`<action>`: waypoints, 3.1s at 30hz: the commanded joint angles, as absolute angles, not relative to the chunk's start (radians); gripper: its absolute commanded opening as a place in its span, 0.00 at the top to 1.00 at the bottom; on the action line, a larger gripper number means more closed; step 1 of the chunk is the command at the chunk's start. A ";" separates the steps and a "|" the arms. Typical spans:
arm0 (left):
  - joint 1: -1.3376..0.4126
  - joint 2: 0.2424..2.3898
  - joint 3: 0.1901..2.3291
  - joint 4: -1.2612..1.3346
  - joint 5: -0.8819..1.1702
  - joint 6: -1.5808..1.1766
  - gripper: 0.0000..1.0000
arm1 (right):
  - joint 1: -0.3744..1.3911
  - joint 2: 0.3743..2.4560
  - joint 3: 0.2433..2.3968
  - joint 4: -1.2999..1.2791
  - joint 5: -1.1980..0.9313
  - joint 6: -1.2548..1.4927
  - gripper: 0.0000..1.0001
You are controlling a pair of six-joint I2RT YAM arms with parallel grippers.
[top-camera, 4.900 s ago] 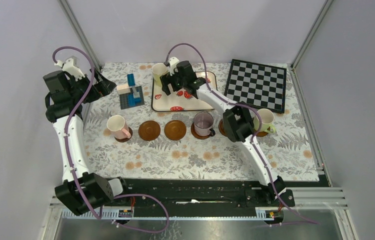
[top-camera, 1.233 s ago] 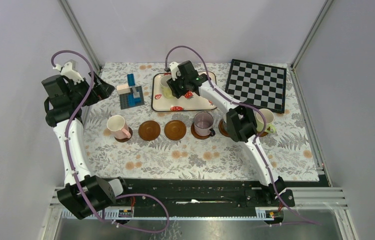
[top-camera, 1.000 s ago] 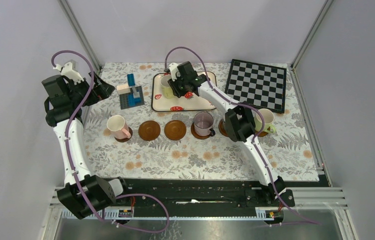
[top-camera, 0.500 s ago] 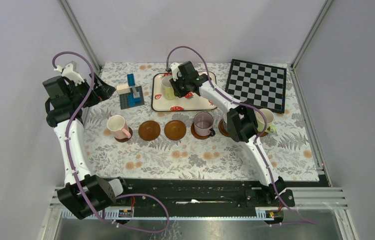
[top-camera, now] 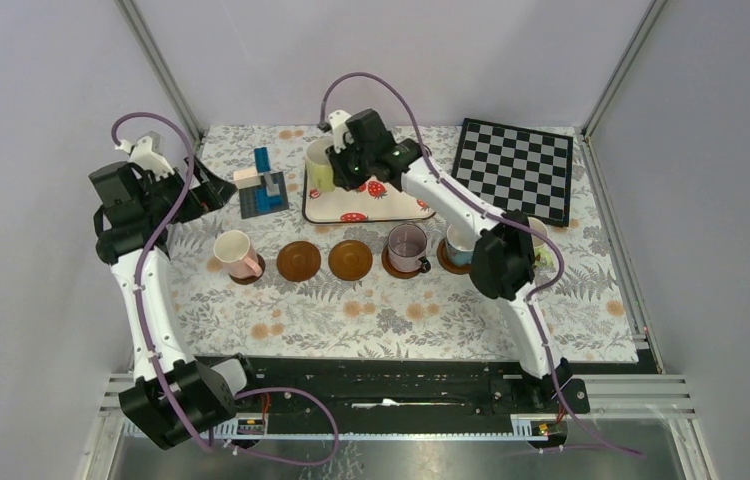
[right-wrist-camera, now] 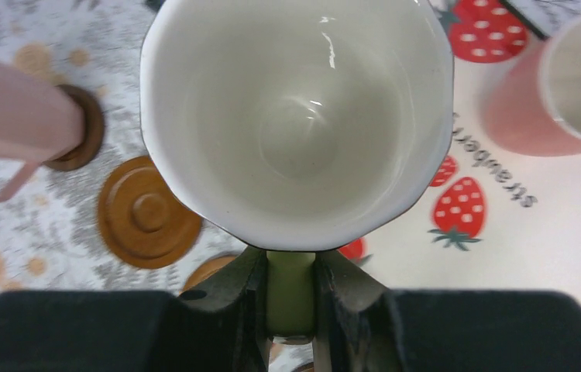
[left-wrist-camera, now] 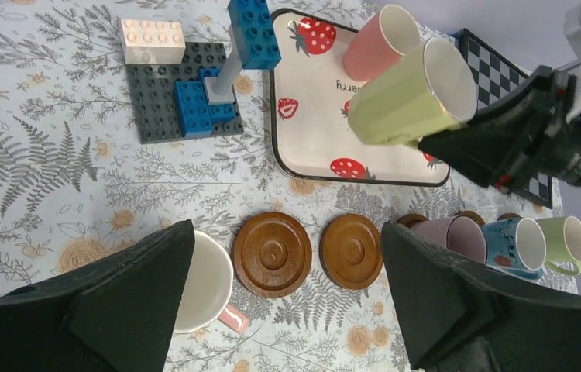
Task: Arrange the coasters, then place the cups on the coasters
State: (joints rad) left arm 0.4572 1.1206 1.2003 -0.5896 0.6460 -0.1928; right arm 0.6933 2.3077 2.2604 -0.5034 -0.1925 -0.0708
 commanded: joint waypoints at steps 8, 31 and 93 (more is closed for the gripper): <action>0.463 1.032 1.180 -0.594 0.659 -0.192 0.01 | 0.988 1.994 1.818 -0.194 0.043 -0.006 1.00; 0.463 1.040 1.161 -0.575 0.661 -0.204 0.01 | 1.093 2.058 1.719 -0.066 0.203 0.133 1.00; 0.463 1.052 1.161 -0.571 0.659 -0.217 0.01 | 1.094 2.098 1.702 -0.133 0.263 0.203 0.78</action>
State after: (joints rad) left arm 0.4576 1.0512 1.1557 -0.6117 0.6468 -0.2089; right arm 1.0950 2.1761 1.7210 -0.1413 0.2066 0.1890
